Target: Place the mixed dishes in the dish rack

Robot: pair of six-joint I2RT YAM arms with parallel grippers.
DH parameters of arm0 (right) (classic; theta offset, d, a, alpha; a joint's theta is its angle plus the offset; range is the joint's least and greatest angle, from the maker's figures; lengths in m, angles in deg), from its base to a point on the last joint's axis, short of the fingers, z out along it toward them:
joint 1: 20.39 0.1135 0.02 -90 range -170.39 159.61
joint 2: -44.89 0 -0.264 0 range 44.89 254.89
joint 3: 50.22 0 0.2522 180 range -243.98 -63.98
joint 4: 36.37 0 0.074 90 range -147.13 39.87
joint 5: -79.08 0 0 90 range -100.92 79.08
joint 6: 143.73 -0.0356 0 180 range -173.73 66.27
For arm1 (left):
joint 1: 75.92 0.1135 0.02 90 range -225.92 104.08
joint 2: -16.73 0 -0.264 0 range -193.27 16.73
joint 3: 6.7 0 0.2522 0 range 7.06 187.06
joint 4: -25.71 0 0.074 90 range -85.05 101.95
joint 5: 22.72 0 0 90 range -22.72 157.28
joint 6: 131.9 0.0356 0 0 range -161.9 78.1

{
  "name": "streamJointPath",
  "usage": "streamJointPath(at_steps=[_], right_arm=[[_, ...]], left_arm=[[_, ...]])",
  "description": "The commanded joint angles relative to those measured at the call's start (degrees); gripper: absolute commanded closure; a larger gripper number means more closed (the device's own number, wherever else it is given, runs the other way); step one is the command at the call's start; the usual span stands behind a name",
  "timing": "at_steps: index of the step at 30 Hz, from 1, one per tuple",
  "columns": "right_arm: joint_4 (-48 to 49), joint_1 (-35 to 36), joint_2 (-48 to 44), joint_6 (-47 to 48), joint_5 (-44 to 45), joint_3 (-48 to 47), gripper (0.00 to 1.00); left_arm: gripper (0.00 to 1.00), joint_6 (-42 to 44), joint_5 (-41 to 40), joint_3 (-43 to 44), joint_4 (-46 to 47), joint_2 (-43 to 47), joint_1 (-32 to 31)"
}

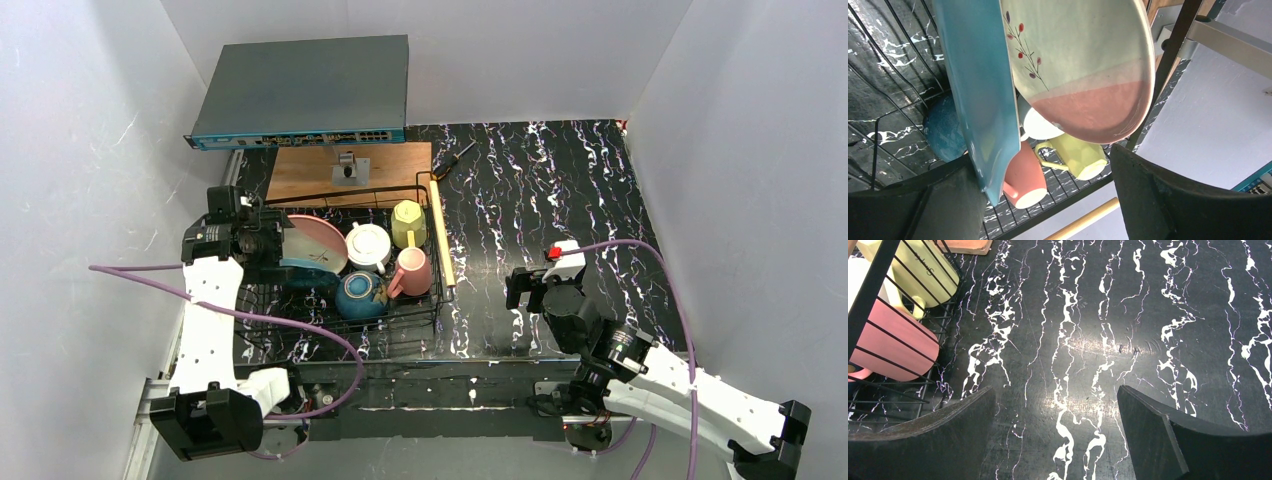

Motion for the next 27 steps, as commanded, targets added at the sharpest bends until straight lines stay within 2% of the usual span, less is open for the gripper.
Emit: streamJointPath(at_steps=[1, 9, 14, 17, 27], right_arm=[[2.28, -0.45, 0.19, -0.38, -0.04, -0.61, 0.02], [2.01, -0.65, 0.35, -0.91, -0.28, -0.50, 0.02], [2.93, -0.79, 1.02, -1.03, -0.73, 0.01, 0.02], [3.22, -0.92, 1.64, -1.08, -1.10, 0.05, 0.02], [3.54, -1.32, 1.94, -1.00, -1.70, -0.06, 0.02]], left_arm=[[0.21, 2.44, -1.85, 1.60, -1.60, 1.15, 0.30], [0.28, 7.01, 1.08, 6.07, 1.11, -4.65, 0.28], [0.43, 9.56, -0.48, 6.45, 1.79, -4.70, 0.31], [0.43, 11.22, -1.73, 6.77, 1.31, -4.47, 0.31], [0.31, 19.63, -4.88, 9.74, 0.35, -3.64, 0.29]])
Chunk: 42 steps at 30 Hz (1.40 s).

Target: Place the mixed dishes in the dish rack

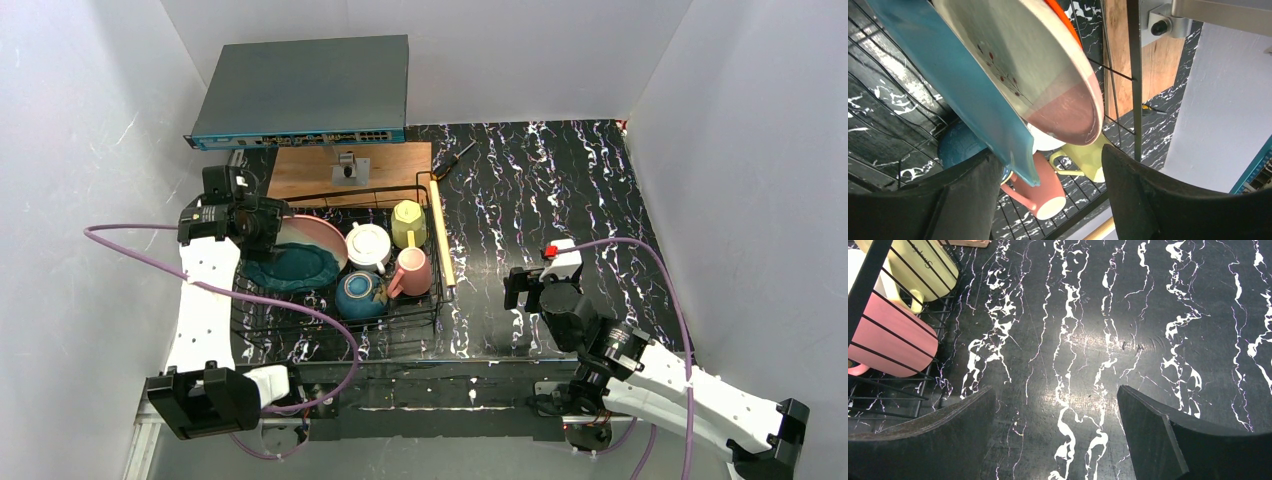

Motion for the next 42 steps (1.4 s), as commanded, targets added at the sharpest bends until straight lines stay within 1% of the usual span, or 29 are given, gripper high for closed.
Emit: streamJointPath(at_steps=[1, 5, 10, 18, 27, 29, 34, 38, 42], right_arm=[[3.24, -0.46, 0.22, -0.85, -0.27, -0.06, 0.02], [3.31, -0.70, 0.55, -0.87, -0.72, -0.39, 0.02], [3.29, -1.02, 1.20, -0.66, -1.36, -1.48, 0.02], [3.42, -1.50, 2.97, -0.47, -2.27, -2.24, 0.02], [4.66, -2.17, 3.54, -0.39, -2.94, -2.08, 0.02], [4.65, -2.37, 3.80, -0.25, -2.84, -2.15, 0.02], [4.64, -3.03, 3.40, -0.02, -3.66, -2.25, 0.02], [4.35, -3.40, 2.88, -0.07, -3.92, -2.15, 0.02], [3.65, -3.74, 2.05, -0.21, -3.87, -2.41, 0.02]], left_arm=[[0.31, 6.56, -3.93, 3.66, -1.59, 2.12, 0.26], [0.27, 10.61, -3.32, 5.46, -1.44, 1.77, 0.31], [0.21, 14.83, 1.04, 6.12, -1.57, 0.34, 0.22], [0.20, 17.18, 6.30, 5.60, -1.75, 0.92, 0.22], [0.18, 15.14, 11.91, -0.16, 2.22, 8.32, 0.22], [0.17, 15.05, 12.92, -0.97, 2.80, 8.85, 0.07], [0.17, 16.47, 14.11, -0.42, 2.45, 8.77, -0.04], [0.17, 17.86, 14.51, 0.09, 3.22, 10.32, -0.25], [0.17, 21.55, 16.45, 0.65, 5.69, 11.84, -0.34]])
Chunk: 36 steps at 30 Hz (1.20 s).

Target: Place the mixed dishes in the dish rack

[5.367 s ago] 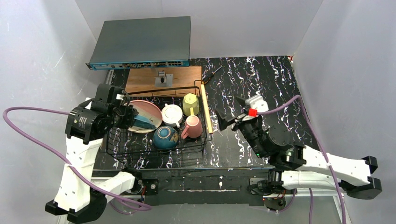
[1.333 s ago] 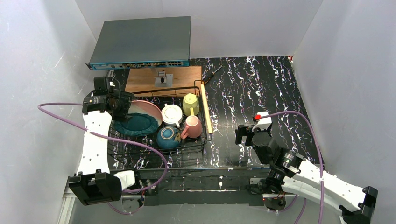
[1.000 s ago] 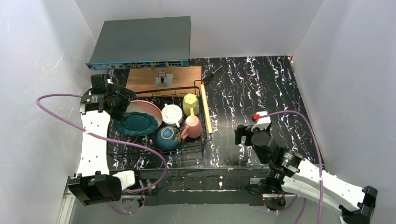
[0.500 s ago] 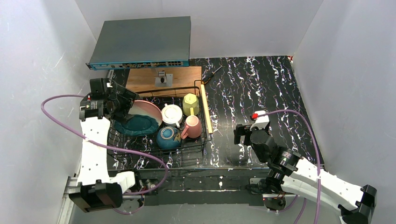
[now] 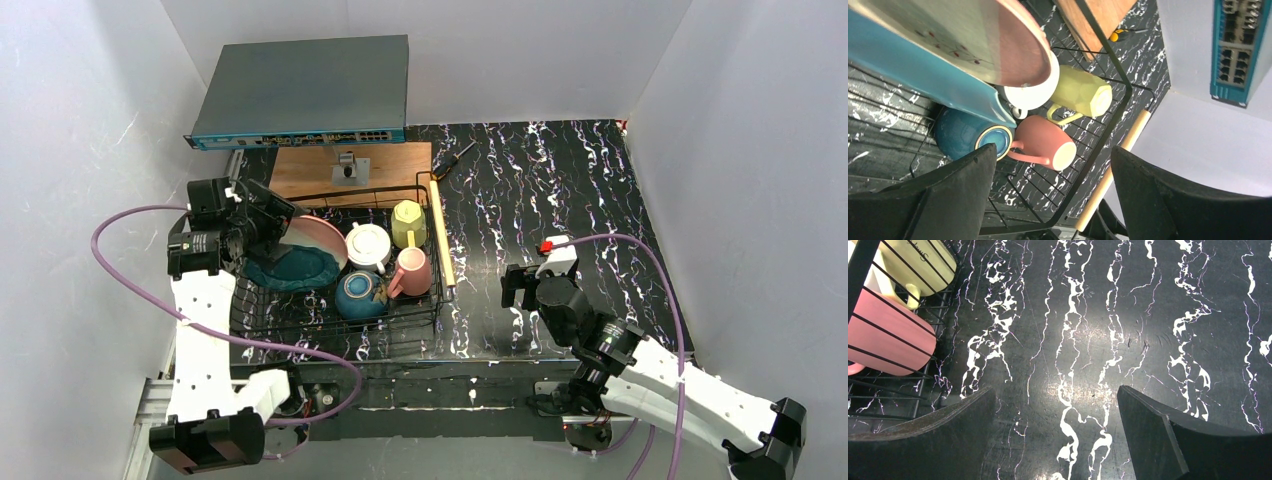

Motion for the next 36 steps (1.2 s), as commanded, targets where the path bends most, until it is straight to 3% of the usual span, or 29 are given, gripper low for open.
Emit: streamJointPath(at_steps=[1, 5, 8, 13, 17, 22, 29, 36], right_arm=[[1.34, -0.62, -1.14, -0.35, 0.22, -2.78, 0.02], [-1.15, -1.23, -1.17, 0.01, 0.33, -6.45, 0.02], [-5.47, -1.76, 0.18, 0.33, 1.41, -12.08, 0.02], [-15.96, -2.36, 3.35, -0.43, 5.03, -26.33, 0.02], [-20.66, -2.48, 4.68, 0.80, 2.94, -36.86, 0.02], [-25.28, -2.49, 5.48, -0.10, 0.70, -46.30, 0.02], [-24.10, -2.51, 4.53, 3.09, 2.59, -49.99, 0.02], [-21.37, -2.48, 0.46, 4.85, 1.69, -52.23, 0.02]], left_arm=[[0.17, 5.99, 4.48, 1.45, 3.43, 2.65, -0.30], [0.13, 13.00, 10.70, 4.85, 8.53, 2.01, -0.93], [0.02, 17.98, 15.04, 9.81, 10.83, -0.05, -3.18], [0.02, 28.63, 12.13, 19.75, 11.16, -3.20, -15.82], [0.02, 33.33, 14.40, 24.77, 11.68, -4.22, -19.69], [0.02, 37.35, 15.30, 24.08, 14.65, 1.88, -19.76], [0.02, 39.70, 15.68, 20.92, 21.74, 9.83, -19.79], [0.02, 36.89, 13.17, 17.91, 25.58, 15.01, -19.75]])
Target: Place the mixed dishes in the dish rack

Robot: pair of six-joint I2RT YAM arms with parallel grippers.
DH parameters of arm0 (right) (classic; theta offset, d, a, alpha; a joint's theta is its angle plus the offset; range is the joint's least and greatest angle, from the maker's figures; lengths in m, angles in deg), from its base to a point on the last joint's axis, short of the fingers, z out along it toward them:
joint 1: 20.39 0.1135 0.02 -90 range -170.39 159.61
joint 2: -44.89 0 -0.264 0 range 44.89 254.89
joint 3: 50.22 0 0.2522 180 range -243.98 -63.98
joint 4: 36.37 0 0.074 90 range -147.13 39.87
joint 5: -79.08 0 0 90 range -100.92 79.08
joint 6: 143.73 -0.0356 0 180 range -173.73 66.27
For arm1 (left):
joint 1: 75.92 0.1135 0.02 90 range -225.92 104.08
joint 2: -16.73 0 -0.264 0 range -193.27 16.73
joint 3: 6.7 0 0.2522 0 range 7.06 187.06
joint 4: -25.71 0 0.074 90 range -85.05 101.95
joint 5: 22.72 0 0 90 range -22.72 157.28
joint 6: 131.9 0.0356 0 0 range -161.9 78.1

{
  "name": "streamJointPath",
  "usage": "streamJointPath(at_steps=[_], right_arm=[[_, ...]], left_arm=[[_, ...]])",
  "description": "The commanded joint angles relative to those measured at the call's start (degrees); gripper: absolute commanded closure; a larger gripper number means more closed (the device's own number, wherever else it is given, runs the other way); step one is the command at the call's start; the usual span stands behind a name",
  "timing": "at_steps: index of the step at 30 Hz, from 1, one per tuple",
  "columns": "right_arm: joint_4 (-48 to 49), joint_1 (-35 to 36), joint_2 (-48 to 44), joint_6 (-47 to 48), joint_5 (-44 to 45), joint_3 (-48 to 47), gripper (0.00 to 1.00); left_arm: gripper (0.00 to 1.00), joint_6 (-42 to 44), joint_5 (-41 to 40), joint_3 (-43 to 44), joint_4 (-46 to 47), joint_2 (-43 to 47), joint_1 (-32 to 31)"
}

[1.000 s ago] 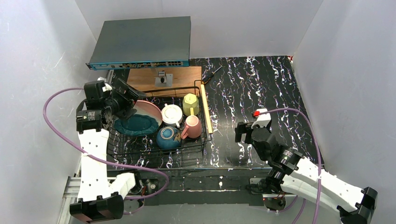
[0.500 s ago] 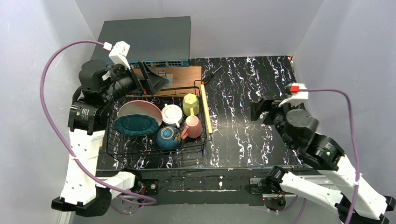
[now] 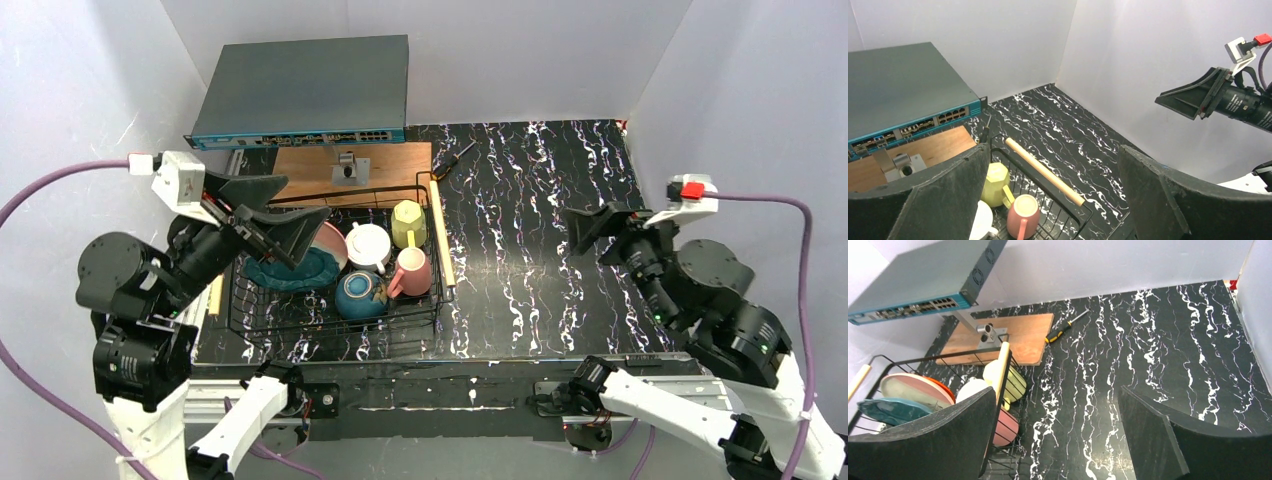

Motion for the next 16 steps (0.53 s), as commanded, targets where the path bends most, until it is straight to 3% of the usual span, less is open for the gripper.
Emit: streamJointPath(at_steps=[1, 9, 16], right_arm=[[3.24, -0.24, -3.42, 1.92, 0.42, -2.67, 0.02], [2.64, -0.24, -5.97, -0.34, 0.37, -1.92, 0.02], [0.09, -0.24, -6.66, -4.45, 7.57, 0.08, 0.02]], left_arm=[[0.02, -0.71, -1.05, -1.91, 3.17, 0.73, -0.18], [0.02, -1.56, -2.52, -1.88, 1.06, 1.77, -0.18], [0.02, -3.24, -2.29, -2.53, 0.93, 1.93, -0.17]])
